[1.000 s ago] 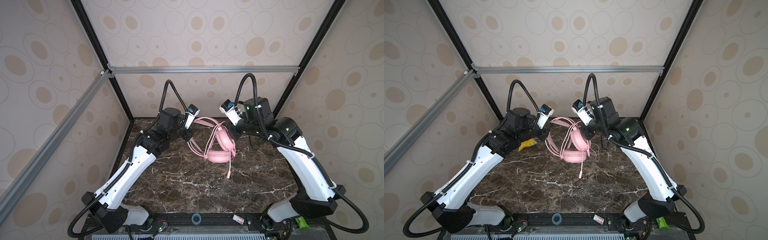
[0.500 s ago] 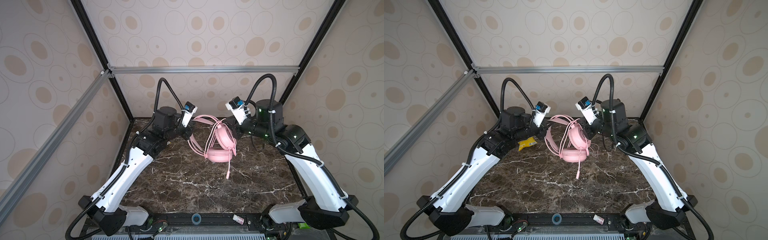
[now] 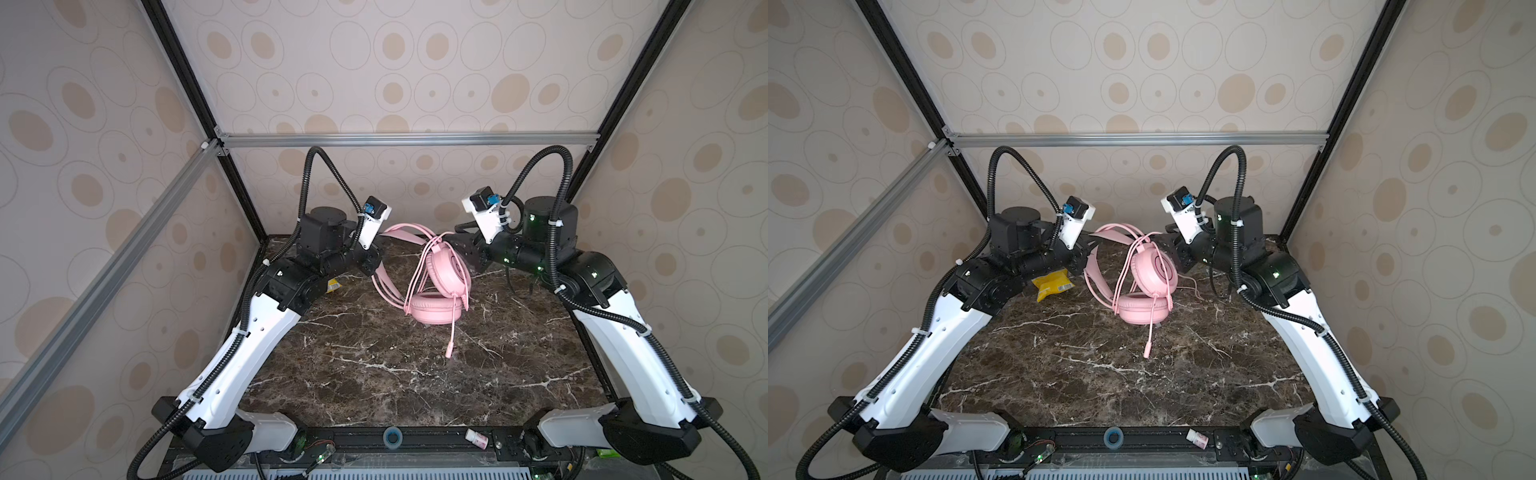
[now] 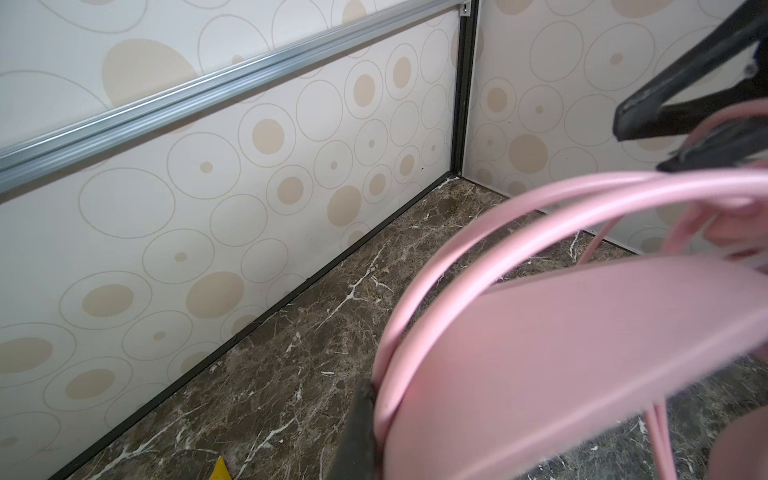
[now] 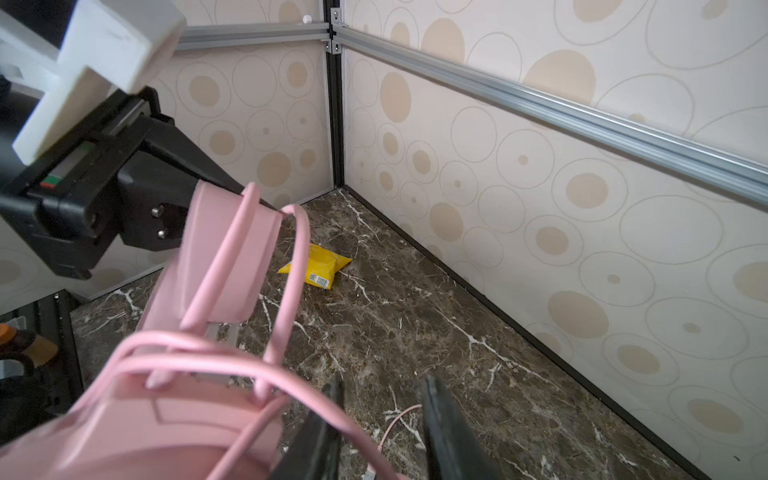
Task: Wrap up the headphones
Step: 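Open the right gripper to release the cable and draw it back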
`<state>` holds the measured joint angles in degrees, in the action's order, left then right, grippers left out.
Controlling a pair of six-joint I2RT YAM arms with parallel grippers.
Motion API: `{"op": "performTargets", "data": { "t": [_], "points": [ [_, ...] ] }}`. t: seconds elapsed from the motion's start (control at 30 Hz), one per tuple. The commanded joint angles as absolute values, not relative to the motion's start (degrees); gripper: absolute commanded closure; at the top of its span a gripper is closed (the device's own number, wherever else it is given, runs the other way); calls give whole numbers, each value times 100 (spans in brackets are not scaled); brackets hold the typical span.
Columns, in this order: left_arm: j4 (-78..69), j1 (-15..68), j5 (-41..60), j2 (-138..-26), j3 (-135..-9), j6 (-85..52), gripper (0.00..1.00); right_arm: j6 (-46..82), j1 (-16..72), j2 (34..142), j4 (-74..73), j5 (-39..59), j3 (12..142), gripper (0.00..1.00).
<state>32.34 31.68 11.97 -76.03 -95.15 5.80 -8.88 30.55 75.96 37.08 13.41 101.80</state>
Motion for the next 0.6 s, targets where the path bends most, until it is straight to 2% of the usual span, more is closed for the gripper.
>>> {"op": "performTargets", "data": {
  "t": [0.0, 0.23, 0.33, 0.43, 0.57],
  "points": [
    [3103, 3102, 1399, -7532, -9845, 464, 100, -715, 2839, 7421, 3073, 1565, 9827, 60],
    [3111, 3053, 1488, -7523, -9953, 273, 100, -322, 2508, 7639, 2345, 2114, 9528, 62],
    [3121, 3017, 1476, -7541, -10031, 192, 100, -284, 2446, 7703, 2145, 2334, 9458, 57],
    [3065, 2950, 1546, -7556, -10078, 85, 100, -195, 2361, 7752, 1969, 2490, 9315, 56],
    [3085, 2897, 1678, -7669, -10376, -28, 100, 322, 2097, 7745, 1309, 2861, 8878, 52]
  ]
}}
